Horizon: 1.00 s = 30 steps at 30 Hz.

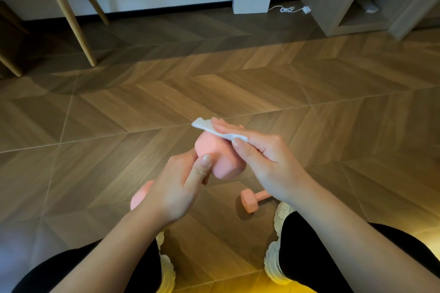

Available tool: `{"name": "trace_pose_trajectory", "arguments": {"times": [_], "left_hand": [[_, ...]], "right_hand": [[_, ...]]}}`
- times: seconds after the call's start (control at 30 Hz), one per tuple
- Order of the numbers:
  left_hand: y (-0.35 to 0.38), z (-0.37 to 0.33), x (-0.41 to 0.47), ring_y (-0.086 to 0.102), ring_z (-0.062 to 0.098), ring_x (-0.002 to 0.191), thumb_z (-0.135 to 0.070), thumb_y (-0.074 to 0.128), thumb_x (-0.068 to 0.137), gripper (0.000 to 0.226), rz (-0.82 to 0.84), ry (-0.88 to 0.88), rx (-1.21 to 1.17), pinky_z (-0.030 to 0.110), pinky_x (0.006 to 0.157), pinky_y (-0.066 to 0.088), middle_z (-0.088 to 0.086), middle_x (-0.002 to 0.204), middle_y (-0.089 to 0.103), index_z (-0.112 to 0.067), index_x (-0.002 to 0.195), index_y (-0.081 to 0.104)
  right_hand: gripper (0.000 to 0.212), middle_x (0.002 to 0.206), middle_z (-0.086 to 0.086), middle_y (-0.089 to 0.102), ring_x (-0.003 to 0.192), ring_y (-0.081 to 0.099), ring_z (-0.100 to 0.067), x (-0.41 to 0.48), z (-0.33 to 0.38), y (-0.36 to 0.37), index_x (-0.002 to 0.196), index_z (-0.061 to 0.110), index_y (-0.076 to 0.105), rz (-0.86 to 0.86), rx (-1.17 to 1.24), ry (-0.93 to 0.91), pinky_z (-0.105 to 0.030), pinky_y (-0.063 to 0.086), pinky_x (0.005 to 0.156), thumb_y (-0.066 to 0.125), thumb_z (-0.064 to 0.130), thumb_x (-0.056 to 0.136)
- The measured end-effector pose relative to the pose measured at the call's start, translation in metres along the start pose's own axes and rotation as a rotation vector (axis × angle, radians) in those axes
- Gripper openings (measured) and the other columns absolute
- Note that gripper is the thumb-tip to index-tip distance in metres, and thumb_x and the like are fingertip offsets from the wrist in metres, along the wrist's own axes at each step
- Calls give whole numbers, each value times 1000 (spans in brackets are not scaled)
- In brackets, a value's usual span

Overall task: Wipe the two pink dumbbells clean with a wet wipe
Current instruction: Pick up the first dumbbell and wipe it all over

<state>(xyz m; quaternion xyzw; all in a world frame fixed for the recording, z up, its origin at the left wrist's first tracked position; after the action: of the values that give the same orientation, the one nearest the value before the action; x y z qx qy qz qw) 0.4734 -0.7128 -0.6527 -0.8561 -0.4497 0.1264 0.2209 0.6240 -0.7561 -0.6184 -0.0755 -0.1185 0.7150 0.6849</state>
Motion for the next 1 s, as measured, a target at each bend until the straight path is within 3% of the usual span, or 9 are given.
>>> {"name": "trace_pose_trajectory", "arguments": {"times": [0.2,0.57,0.7,0.83,0.93,1.0], "left_hand": [[2,8,1,45,5,54,-87,20,84,67,-2,-23,-52,31,58,35,-14,61,56,-32,68,54],[5,18,0,42,12,54,-82,25,89,64,-30,-76,-173,39,53,33,-10,52,47,-33,58,51],[6,15,0,40,9,54,-82,26,89,63,11,-82,-179,37,55,33,-11,52,46,-33,58,51],[8,14,-2,37,9,55,-88,26,83,66,43,-139,-201,31,57,32,-11,51,45,-32,57,51],[7,12,-2,38,8,52,-92,26,77,72,50,-192,-226,20,53,34,-8,52,47,-27,54,50],[7,13,0,40,10,50,-90,24,77,76,44,-226,-238,22,51,35,-6,52,47,-21,54,47]], "right_hand": [[35,143,7,55,138,43,-2,-1,0,0,133,14,59,0,-13,1,-45,25,121,43,17,103],[35,144,5,54,139,43,-4,-2,-3,0,134,13,59,14,0,12,-42,29,120,44,16,103],[34,143,8,55,136,44,-1,0,-5,0,134,14,59,-11,15,42,-38,33,118,44,16,103],[34,144,6,54,140,41,-6,-3,1,5,134,17,57,27,33,-21,-48,28,120,43,14,103],[34,144,5,55,140,42,-6,-4,1,6,133,18,57,24,45,-15,-48,28,119,43,14,103],[34,143,5,55,139,43,-5,-4,1,6,133,16,58,22,47,-1,-47,29,119,43,14,103]]}}
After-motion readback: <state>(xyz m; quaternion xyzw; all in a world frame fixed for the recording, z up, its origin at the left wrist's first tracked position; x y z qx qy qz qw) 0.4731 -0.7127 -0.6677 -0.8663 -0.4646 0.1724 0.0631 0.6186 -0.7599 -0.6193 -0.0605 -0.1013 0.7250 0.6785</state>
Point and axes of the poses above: each hand's wrist, its own x-axis towards the middle knuckle, its own y-axis out of the palm, z = x × y, the point moved 6 cm from there along x, towards the middle knuckle
